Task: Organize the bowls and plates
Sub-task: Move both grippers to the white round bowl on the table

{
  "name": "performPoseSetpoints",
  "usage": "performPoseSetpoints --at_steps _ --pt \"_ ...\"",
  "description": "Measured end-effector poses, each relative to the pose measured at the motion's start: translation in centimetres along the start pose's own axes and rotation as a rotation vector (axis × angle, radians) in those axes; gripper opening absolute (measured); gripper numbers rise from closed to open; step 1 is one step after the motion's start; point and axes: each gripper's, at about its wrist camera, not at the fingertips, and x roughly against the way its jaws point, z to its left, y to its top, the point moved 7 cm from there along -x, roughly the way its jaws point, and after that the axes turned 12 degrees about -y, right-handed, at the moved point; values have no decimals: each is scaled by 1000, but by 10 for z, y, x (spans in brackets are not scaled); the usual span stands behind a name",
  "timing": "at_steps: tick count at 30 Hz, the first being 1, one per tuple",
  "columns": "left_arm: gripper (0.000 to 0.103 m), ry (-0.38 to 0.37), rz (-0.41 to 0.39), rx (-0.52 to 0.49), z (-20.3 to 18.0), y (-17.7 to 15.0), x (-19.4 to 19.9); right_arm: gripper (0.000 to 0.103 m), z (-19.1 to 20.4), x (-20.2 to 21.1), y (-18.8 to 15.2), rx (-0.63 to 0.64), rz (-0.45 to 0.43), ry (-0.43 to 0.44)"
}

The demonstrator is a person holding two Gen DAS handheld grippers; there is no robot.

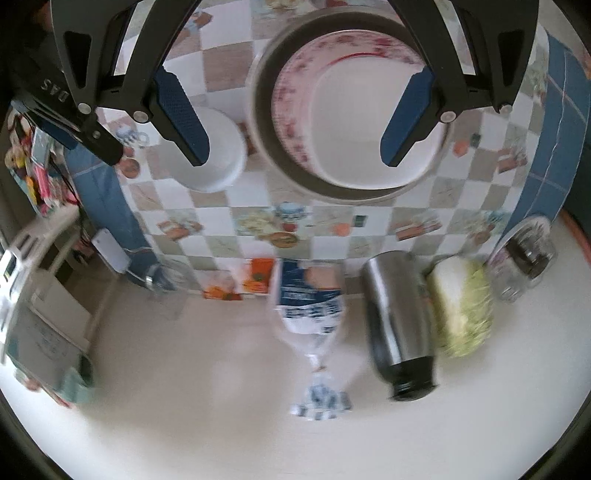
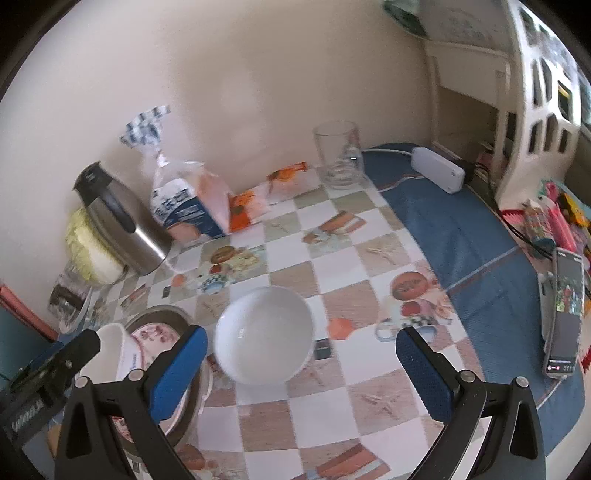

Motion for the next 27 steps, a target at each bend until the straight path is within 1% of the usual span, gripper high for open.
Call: performPoseSetpoints --at_steps 2,3,5,10,17,20,21,23,27 --pt "94 -33 19 -9 -11 -2 -7 103 -11 -2 0 -18 3 -9" --pt "94 -63 36 -14 -19 -4 -12 103 -16 -4 1 -24 5 -13" --pt "94 -83 52 -19 -28 -6 -18 103 -25 -6 1 -34 9 -22" --pt "94 -92 60 -72 -51 -6 -29 103 -48 -15 0 -71 25 -39" --pt "94 -76 55 -105 -65 -3 -49 103 -74 -30 -2 -106 52 -67" --pt "89 -72 65 -116 -69 -3 -60 103 -80 -40 -4 -116 65 -78" --pt "82 -70 69 -119 -70 -4 -64 103 -82 -43 -5 -123 68 -81" --pt "77 -65 79 -125 -70 -5 -71 103 -84 -50 -7 -127 85 -77" --pt "76 -60 94 -131 -70 -8 -85 103 -82 -64 -13 -115 107 -79"
